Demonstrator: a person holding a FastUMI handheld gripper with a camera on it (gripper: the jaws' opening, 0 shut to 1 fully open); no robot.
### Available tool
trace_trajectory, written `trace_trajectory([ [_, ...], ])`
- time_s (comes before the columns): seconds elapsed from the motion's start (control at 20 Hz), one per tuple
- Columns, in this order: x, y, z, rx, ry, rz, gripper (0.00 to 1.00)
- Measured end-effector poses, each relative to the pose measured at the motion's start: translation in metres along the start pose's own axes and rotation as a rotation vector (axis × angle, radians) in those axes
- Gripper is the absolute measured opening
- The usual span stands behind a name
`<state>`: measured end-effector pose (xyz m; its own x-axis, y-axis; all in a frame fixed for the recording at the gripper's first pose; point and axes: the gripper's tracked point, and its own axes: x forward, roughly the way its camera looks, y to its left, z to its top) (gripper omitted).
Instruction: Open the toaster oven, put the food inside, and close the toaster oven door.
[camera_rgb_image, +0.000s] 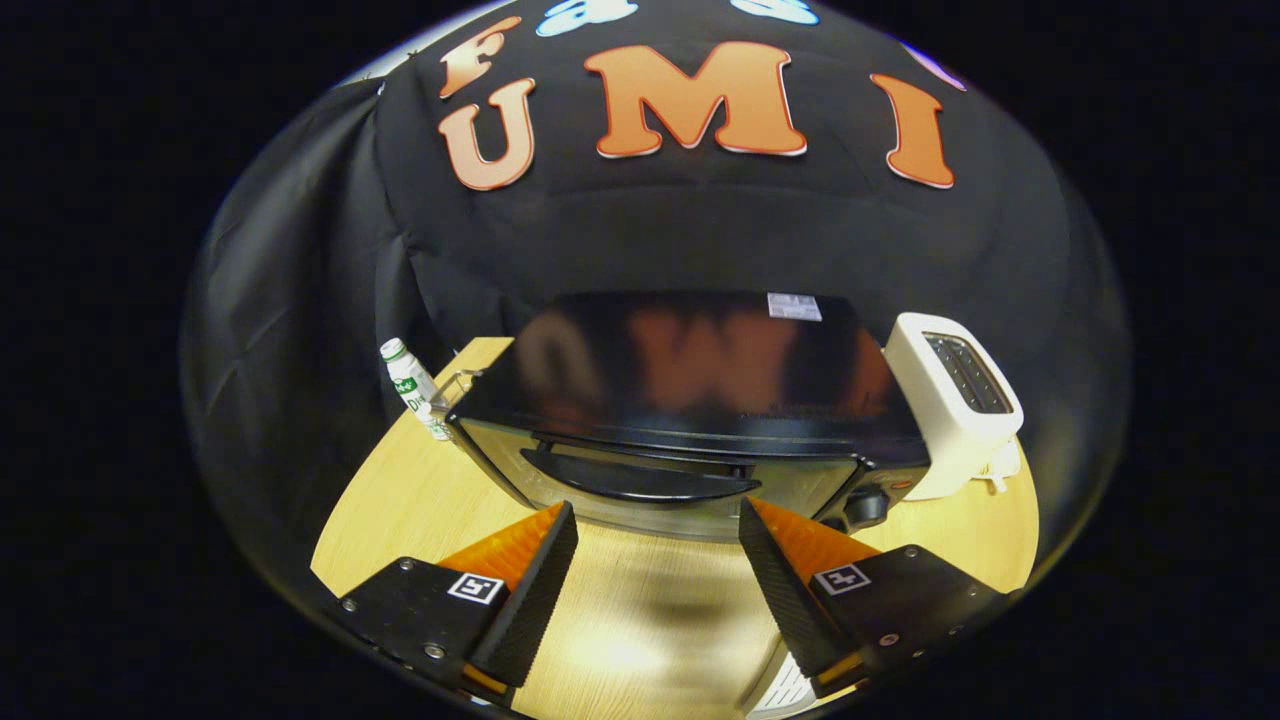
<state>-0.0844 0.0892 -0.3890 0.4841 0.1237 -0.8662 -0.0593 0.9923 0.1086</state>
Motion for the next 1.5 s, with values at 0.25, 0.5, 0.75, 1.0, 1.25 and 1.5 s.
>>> trace_trajectory([
  [0.25, -0.052, -0.011, 0.057, -0.016, -0.139, 0.012, 0.97],
  [0.5, -0.116, -0.032, 0.134, -0.028, -0.341, 0.004, 0.98],
  [0.75, -0.198, -0.059, 0.208, -0.11, -0.58, -0.066, 0.99],
  [1.0, -0.272, -0.084, 0.264, -0.142, -0.762, -0.176, 0.99],
  [1.25, -0.3, -0.089, 0.286, -0.092, -0.8, -0.187, 0.99],
  [1.5, -0.313, -0.092, 0.297, -0.118, -0.827, -0.167, 0.99],
])
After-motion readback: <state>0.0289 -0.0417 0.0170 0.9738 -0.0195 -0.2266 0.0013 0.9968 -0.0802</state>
